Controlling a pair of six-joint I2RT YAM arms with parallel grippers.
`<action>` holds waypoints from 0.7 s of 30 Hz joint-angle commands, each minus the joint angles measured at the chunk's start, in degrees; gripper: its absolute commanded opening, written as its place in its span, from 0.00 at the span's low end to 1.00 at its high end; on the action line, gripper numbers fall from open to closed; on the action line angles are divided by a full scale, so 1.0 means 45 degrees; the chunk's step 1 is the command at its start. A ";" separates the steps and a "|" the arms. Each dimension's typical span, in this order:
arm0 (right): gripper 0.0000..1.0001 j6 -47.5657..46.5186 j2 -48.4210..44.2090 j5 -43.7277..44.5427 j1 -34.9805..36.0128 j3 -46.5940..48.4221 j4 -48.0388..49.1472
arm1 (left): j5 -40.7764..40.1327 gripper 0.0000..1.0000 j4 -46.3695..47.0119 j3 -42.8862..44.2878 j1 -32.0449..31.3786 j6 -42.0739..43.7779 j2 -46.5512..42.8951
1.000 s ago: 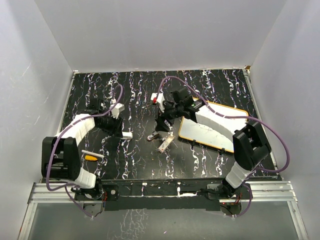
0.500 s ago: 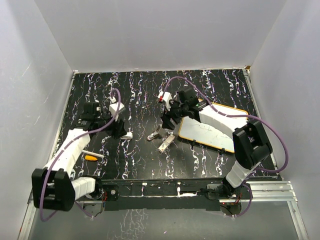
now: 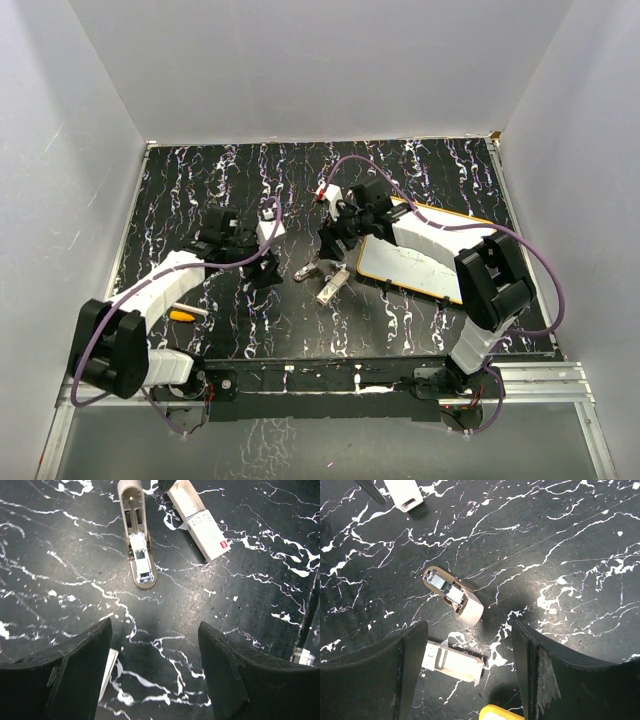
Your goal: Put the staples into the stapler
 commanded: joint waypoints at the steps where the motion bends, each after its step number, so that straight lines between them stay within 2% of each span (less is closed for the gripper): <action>1: 0.69 0.0787 0.0614 -0.0585 0.0029 0.0197 0.0879 | -0.0263 0.66 0.1451 -0.0191 -0.0937 0.0383 0.0797; 10: 0.61 0.1048 0.1249 -0.0614 0.0010 0.0291 0.0995 | -0.1988 0.65 0.2978 -0.0407 -0.2031 0.0949 0.2081; 17: 0.57 0.1009 0.1305 -0.1131 0.0007 0.0451 0.0968 | -0.2655 0.55 0.3053 -0.0140 -0.2304 0.1201 0.2964; 21: 0.55 0.1028 0.1344 -0.1433 0.0019 0.0437 0.0983 | -0.2591 0.52 0.3317 -0.0251 -0.2374 0.1146 0.3201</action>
